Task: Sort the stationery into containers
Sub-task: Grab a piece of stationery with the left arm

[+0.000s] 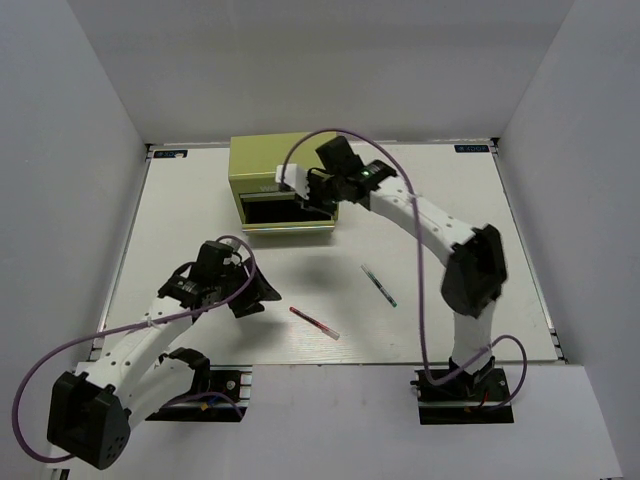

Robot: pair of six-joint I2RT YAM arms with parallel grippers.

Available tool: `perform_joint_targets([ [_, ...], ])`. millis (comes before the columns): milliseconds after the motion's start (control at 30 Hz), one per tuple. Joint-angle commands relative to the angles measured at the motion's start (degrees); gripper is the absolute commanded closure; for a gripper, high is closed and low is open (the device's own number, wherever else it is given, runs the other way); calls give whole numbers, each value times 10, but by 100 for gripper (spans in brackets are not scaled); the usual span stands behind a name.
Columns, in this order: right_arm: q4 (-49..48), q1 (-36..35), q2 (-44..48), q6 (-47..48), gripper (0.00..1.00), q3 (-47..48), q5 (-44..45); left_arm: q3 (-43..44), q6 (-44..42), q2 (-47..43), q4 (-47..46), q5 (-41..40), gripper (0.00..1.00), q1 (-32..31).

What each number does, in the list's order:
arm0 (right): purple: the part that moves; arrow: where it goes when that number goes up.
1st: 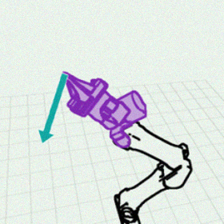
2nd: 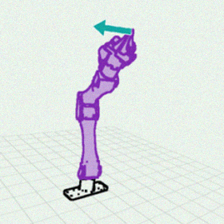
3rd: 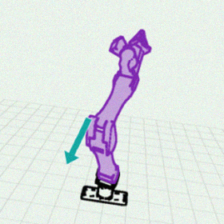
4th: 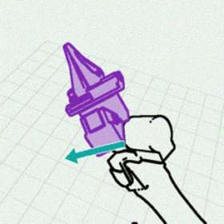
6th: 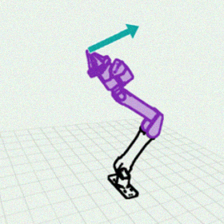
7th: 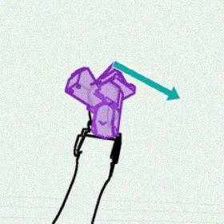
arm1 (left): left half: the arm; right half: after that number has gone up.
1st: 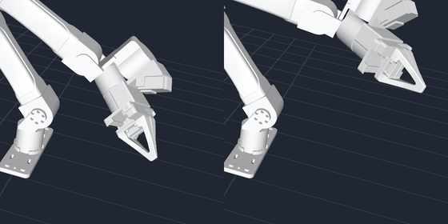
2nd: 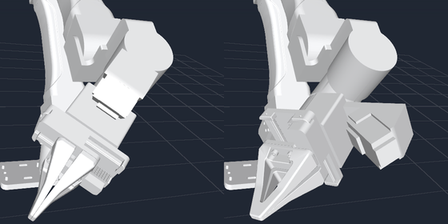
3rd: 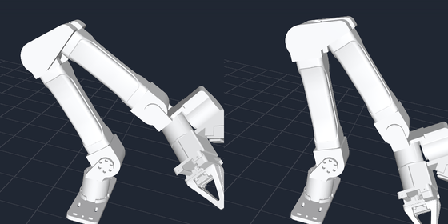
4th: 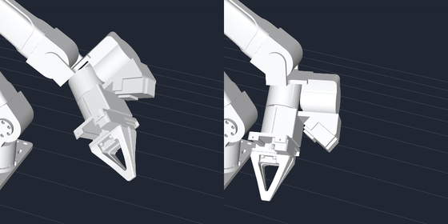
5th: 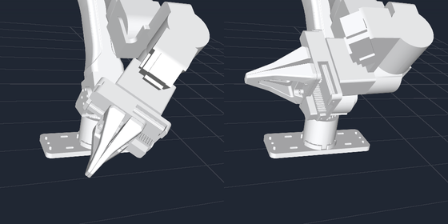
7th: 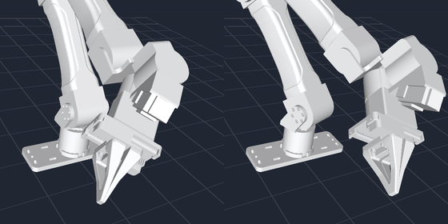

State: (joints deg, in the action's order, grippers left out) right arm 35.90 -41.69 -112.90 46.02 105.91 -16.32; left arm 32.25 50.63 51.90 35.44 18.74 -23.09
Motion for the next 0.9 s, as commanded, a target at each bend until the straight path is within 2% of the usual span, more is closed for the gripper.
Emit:
perform_joint_targets([
  [0, 3, 21, 101, -66, 91, -117, -35, 15, -7, 34, -13, 22, 34, -11],
  [67, -1, 30, 156, -85, 91, -164, -37, 20, -2, 50, 0, 22, 36, -18],
  [100, -9, 38, 167, -98, 91, -233, -34, 27, 6, 58, 5, 16, 38, -32],
  [200, -45, 59, 225, -123, 91, -323, -17, 42, 38, 84, 26, 1, 39, -55],
  [300, -60, 81, 268, -143, 86, -368, -16, 63, 75, 115, 48, -13, 39, -75],
  [400, -79, 100, 307, -165, 81, -389, -16, 84, 133, 150, 53, -25, 39, -105],
  [500, -91, 125, 335, -185, 74, -407, -20, 102, 199, 178, 48, -42, 32, -135],
  [567, -95, 137, 347, -196, 70, -417, -25, 108, 256, 203, 43, -54, 30, -151],
  [767, -101, 171, 427, -206, 68, -466, -33, 101, 384, 225, 20, -107, 26, -184],
  [867, -103, 186, 464, -214, 68, -492, -38, 129, 423, 291, 36, -114, 24, -201],
])
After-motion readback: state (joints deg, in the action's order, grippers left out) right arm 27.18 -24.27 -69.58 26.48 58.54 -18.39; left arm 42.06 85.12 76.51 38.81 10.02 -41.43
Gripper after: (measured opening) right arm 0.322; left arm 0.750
